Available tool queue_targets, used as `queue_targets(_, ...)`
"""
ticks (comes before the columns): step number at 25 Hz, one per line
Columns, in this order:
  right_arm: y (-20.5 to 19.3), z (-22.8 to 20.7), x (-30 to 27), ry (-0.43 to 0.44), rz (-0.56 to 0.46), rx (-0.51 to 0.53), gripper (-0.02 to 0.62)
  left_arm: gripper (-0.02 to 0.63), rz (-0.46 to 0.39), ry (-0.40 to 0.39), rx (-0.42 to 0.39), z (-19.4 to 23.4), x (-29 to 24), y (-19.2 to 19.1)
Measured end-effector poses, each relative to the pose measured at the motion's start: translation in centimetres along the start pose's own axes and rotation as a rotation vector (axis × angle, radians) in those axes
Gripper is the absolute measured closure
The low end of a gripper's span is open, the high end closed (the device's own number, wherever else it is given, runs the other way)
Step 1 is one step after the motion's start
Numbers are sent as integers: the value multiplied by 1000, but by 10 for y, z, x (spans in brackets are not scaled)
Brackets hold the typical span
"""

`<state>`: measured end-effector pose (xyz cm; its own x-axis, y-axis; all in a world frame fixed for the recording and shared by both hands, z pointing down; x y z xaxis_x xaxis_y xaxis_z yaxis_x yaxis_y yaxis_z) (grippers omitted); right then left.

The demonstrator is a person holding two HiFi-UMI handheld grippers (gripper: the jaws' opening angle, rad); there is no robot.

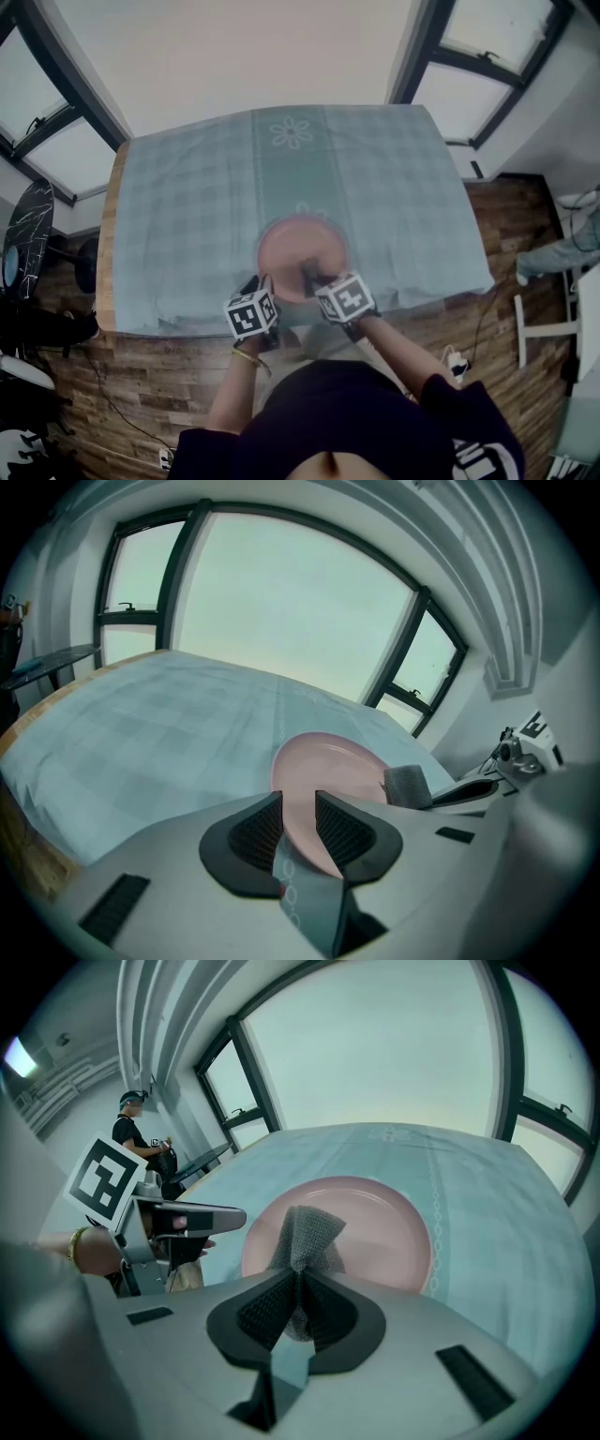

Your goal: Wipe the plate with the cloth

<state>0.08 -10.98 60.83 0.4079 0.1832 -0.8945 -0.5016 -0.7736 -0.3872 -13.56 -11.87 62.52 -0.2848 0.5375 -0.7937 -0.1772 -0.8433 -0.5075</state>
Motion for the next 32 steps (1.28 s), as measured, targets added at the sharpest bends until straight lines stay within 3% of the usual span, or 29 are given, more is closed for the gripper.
queue_targets(5, -11, 10, 14, -6, -47, -20, 563, 494, -26, -13, -7, -13, 22, -8)
queue_targets(13, -25, 22, 38, -14, -135, -53, 563, 569, -99, -30, -56, -39, 60, -20)
queue_targets(23, -45, 39, 61, -7, -223, -78, 563, 592, -80, -64, -120, -60, 84, -54)
queue_targets(32, -59, 40, 79, 3, -273, -108, 563, 592, -77, -87, -105, -72, 94, -65)
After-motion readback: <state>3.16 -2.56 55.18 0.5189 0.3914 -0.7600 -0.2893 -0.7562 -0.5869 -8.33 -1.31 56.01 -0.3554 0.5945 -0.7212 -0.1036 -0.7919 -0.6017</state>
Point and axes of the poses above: the fingertips, and each gripper's own axes: x backward along the fingers, z to its left, y out of its top, the point moved 1 cm from there along x, backward along the fingers, and after that the axes turned 9 degrees about z, right-handed, at the moved point
